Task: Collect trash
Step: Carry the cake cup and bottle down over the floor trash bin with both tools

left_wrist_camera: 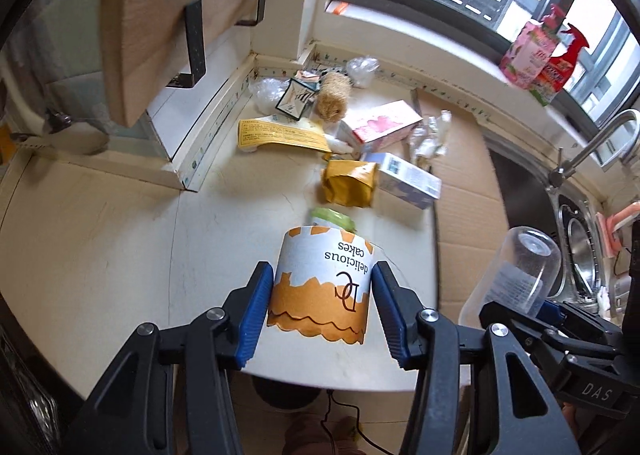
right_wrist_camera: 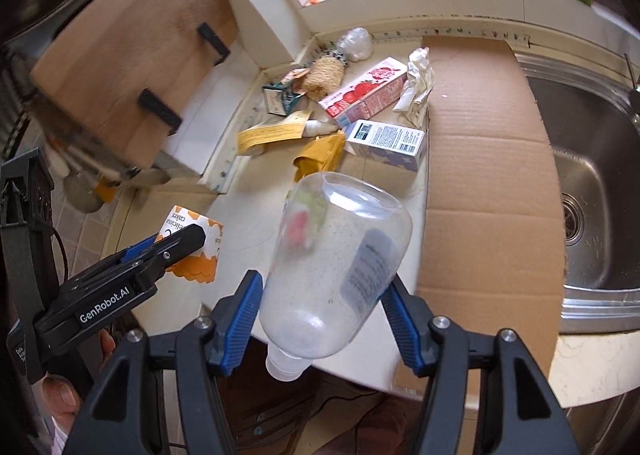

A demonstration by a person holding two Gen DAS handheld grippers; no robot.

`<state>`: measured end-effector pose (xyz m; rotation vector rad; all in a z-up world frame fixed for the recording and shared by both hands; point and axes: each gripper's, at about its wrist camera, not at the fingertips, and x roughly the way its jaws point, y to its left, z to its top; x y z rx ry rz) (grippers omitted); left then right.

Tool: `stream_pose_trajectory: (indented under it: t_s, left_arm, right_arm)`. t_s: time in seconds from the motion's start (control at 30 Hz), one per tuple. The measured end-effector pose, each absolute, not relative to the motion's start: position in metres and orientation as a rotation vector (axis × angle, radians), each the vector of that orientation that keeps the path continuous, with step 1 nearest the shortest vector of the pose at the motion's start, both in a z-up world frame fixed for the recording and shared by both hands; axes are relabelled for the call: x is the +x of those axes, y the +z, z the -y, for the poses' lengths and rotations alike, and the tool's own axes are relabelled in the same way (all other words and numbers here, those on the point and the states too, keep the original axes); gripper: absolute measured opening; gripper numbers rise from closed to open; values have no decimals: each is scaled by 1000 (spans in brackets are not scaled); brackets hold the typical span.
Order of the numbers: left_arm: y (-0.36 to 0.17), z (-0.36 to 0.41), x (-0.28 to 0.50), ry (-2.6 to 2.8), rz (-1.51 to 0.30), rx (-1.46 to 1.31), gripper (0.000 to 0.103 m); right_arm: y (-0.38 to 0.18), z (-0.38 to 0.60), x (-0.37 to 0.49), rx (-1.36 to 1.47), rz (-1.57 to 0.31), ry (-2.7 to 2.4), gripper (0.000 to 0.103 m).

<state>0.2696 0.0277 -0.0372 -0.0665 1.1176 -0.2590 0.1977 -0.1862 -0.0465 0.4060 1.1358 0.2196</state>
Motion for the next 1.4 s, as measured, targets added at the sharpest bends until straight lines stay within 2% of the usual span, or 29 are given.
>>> stream_pose_trajectory:
  t_s: [0.27,0.6,0.93,1.2,1.4]
  left_arm:
    - [-12,-19,174,-262,-1068,-102,49]
    - [-50,-36,67,-169,-1098,-109,50]
    - [-154,-66,9,-60,-1269,-100,50]
    - [-263,-92,17,-33,-1364,-97,51]
    - [-363,-114,37,-65,-1413,-145,51]
  right_arm:
    - [-22,182,119,315,-1130,314,61]
    - [-64,162,42,201,-1229,406,61]
    - [-165,120,9,120,-1418,470,60]
    - [-264,83,19,84,-1499,452,60]
    - [-367,72,38,100,-1518,356,60]
